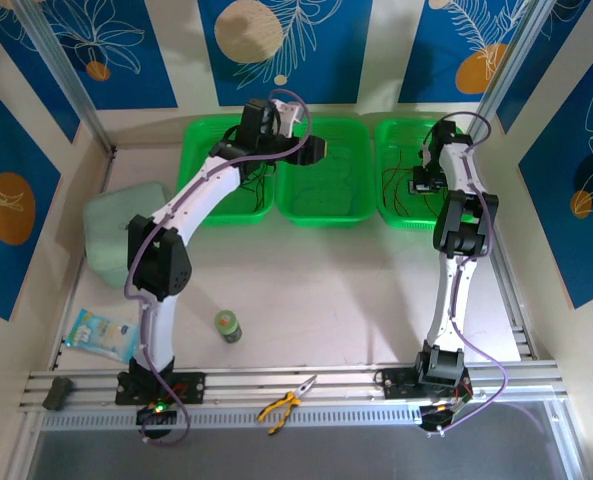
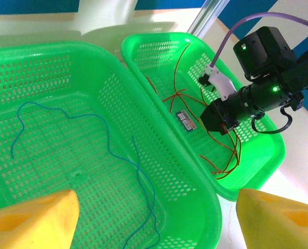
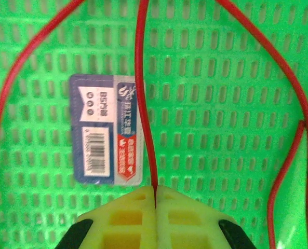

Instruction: Untangle the cables

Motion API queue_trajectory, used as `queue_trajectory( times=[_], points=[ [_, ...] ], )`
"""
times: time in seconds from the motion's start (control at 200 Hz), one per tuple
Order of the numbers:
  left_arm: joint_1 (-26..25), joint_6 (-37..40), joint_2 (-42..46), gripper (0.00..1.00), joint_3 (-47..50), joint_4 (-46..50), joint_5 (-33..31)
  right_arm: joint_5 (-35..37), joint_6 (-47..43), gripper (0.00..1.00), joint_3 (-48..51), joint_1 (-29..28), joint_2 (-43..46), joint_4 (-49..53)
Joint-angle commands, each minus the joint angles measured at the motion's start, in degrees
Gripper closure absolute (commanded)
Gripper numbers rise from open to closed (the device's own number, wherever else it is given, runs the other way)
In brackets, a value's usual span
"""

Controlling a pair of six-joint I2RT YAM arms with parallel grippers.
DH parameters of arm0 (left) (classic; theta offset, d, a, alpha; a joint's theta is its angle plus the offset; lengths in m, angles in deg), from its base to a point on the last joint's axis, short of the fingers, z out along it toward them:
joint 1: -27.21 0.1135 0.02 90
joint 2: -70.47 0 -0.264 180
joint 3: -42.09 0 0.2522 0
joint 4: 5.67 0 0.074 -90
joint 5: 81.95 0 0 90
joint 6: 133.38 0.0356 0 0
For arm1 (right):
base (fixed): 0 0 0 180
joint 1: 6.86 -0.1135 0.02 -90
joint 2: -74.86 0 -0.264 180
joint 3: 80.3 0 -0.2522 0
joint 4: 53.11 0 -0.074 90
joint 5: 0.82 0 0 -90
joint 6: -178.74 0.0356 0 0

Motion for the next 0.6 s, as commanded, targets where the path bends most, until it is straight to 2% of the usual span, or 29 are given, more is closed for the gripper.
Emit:
queue_trajectory(
  times=[0.0, 0.305, 0.345, 0.425, 0.475, 0.52, 0.54, 0.595],
  points=[
    [0.23, 0.87, 3.64, 0.21, 1.36, -0.44, 0.3, -1.72, -0.56, 1.0, 0.31, -0.42, 5.42, 2.08],
    [0.34, 1.07, 7.55, 0.2, 7.76, -2.58, -0.31, 0.19, 4.94, 1.0, 6.01, -0.76, 7.0, 4.4],
    [0.33, 1.37, 7.97, 0.2, 8.2, -2.29, -0.37, 0.07, 5.58, 0.93, 6.14, -0.77, 7.2, 4.61],
    [0.45, 2.05, 8.73, 0.19, 8.68, -1.31, -0.57, -0.55, 6.41, 0.6, 5.92, -0.84, 8.23, 4.6],
    [0.57, 2.22, 9.28, 0.18, 9.09, -1.1, -0.79, -0.48, 6.55, 0.45, 5.78, -0.94, 9.28, 4.14],
    [0.71, 2.29, 9.98, 0.16, 9.94, -1.23, -1.14, -0.21, 6.63, 0.4, 5.6, -1.12, 10.34, 3.64],
    [0.78, 2.41, 10.4, 0.15, 10.57, -1.44, -1.34, 0.05, 6.6, 0.35, 5.5, -1.21, 10.79, 3.52],
    [1.01, 2.53, 11.91, 0.12, 12.58, -2.46, -1.98, 0.42, 6.92, 0.31, 5.23, -1.51, 12.26, 3.49]
  ],
)
